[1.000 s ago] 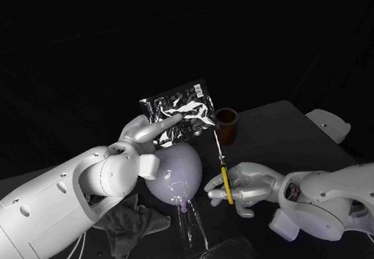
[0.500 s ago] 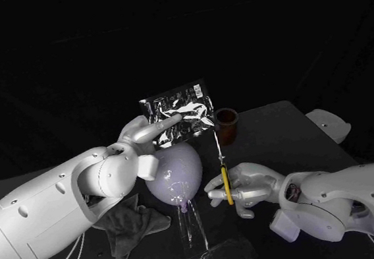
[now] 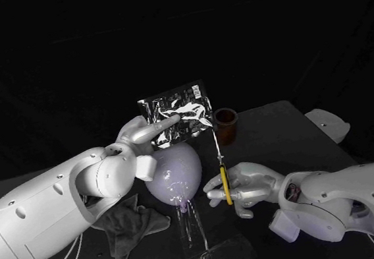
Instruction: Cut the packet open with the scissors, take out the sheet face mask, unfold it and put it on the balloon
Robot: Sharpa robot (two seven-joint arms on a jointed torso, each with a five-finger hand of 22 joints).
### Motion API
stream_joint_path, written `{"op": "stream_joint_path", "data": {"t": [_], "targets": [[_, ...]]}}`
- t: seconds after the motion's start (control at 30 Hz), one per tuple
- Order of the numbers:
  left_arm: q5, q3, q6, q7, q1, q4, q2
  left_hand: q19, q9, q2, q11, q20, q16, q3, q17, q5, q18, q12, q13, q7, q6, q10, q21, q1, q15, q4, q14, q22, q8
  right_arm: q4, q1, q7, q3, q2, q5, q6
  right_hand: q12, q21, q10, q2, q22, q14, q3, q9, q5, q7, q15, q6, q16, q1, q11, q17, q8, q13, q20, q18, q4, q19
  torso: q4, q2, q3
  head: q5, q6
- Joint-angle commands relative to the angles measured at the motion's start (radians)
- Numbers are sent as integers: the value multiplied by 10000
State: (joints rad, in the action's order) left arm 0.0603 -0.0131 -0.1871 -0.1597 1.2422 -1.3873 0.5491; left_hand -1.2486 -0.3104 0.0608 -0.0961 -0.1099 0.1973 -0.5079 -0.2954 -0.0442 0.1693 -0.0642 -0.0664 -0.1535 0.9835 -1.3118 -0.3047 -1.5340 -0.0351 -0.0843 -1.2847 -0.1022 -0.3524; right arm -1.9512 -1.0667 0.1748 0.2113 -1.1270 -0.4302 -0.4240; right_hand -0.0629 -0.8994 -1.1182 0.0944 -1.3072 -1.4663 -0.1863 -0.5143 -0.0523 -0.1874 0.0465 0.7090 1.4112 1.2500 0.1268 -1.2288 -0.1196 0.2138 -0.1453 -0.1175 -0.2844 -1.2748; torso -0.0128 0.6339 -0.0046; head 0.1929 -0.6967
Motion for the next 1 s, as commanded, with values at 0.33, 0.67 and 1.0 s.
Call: {"op": "stream_joint_path", "data": {"t": [0.33,0.67,1.0], "targets": [[-237,15,371,15,20,-36,-30,-22,-872,-72,82,-2,-11,-59,-11,-37,103,-26,-10,-67,22,-184,-46,5,35,28,-19,6,-47,24,-47,116,-27,85,-93,73,-16,28,-35,-116,-508,-20,-90,-17,40,-113,-14,49,-21,22,-15,-4,-74,-43,-13,-100,-13,12,14,0,-18,47,-12],[-400,15,502,44,20,-44,-11,-23,-878,-70,82,-2,-11,-59,-14,-36,104,-25,-11,-67,20,-185,-46,8,35,29,-19,6,-50,18,-157,136,-43,99,-78,19,-22,21,-66,-180,-510,-19,-139,-18,40,-111,-19,86,-21,60,-18,4,-126,-100,-6,-97,-2,7,2,-1,-14,52,-30],[-754,13,654,40,21,-27,76,-24,-889,-67,83,-2,-11,-59,-19,-36,104,-24,-11,-66,17,-188,-47,13,36,32,-21,7,-56,-30,-311,165,-51,76,-69,-24,-49,-51,-204,-319,-533,-39,-270,-13,41,-89,-37,183,7,146,-41,-27,-241,-209,9,-84,19,-32,0,-3,-7,93,-30]]}}
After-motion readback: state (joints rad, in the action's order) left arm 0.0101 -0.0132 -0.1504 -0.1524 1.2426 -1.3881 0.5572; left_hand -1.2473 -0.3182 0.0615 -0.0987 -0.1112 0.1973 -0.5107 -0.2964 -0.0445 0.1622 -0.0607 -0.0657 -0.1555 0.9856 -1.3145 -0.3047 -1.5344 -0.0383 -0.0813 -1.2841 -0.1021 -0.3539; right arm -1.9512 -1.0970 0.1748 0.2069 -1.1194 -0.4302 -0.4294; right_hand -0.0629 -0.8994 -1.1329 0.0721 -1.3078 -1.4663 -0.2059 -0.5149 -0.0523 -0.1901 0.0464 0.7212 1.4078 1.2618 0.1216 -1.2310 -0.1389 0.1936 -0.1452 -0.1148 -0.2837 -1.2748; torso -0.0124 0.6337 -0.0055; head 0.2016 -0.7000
